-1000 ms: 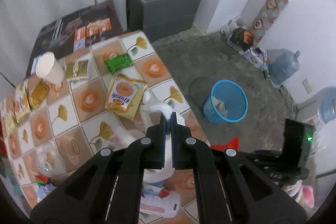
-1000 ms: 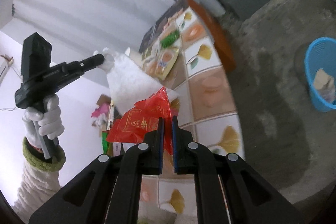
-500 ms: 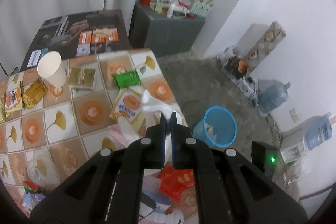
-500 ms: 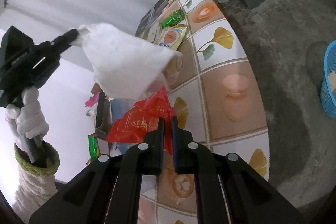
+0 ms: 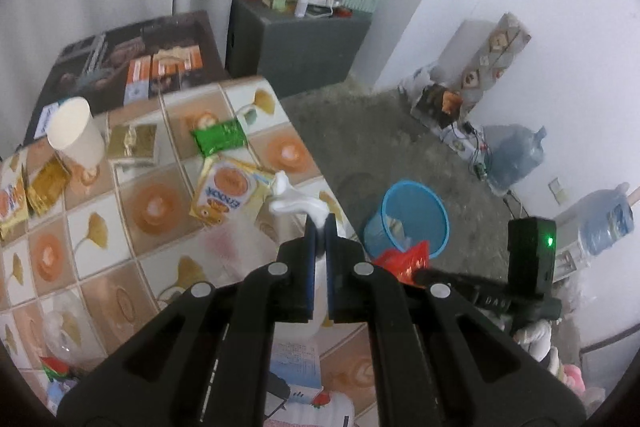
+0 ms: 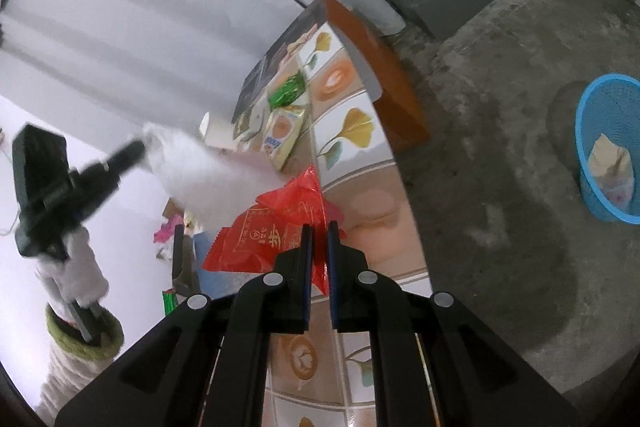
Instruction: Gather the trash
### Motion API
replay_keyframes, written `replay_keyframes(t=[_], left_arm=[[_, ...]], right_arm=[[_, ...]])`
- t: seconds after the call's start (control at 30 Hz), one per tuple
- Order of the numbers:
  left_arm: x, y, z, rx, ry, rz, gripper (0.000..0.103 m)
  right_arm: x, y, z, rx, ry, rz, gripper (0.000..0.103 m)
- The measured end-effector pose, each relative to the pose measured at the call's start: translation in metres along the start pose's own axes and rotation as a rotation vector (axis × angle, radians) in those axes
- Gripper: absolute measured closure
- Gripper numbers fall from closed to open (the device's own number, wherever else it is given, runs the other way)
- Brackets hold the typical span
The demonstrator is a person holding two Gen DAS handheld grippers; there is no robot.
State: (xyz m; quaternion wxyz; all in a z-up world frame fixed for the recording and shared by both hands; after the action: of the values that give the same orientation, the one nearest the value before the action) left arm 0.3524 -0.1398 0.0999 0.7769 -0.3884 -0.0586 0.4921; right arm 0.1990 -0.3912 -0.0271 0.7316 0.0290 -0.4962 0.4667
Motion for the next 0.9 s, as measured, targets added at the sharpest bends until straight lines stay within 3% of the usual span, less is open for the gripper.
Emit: replay_keyframes(t=[0.23, 0.53, 0.9], left_arm=[[-0.002, 0.009, -0.005, 0.039, 0.007, -0.039, 0.100], [-0.018, 0.007, -0.009, 0.039, 0.036, -0.060, 0.100], [-0.008, -0.007, 0.003, -0.036, 0.101, 0.025, 0.100]], right_arm=[[-0.001, -0.017, -0.021, -0.007, -0.027, -0.043, 0.096], [0.041, -0.015, -0.090, 0.152, -0.080, 0.060, 0.096], [0.033, -0.001, -0.118, 0.215, -0.012, 0.088, 0.096]])
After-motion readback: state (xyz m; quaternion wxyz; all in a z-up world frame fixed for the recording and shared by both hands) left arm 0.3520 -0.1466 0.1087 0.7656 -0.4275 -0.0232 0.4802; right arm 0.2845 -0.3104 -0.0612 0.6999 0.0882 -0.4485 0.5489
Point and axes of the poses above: each gripper's, at about its wrist camera, not at the fingertips, and z roughly against the way its jaws point, x to its left, y to its underside, the point moved 1 cm from there along -z, roughly the way its jaws point, and after that the axes turned 8 degrees about -x, right-handed, at the moved point
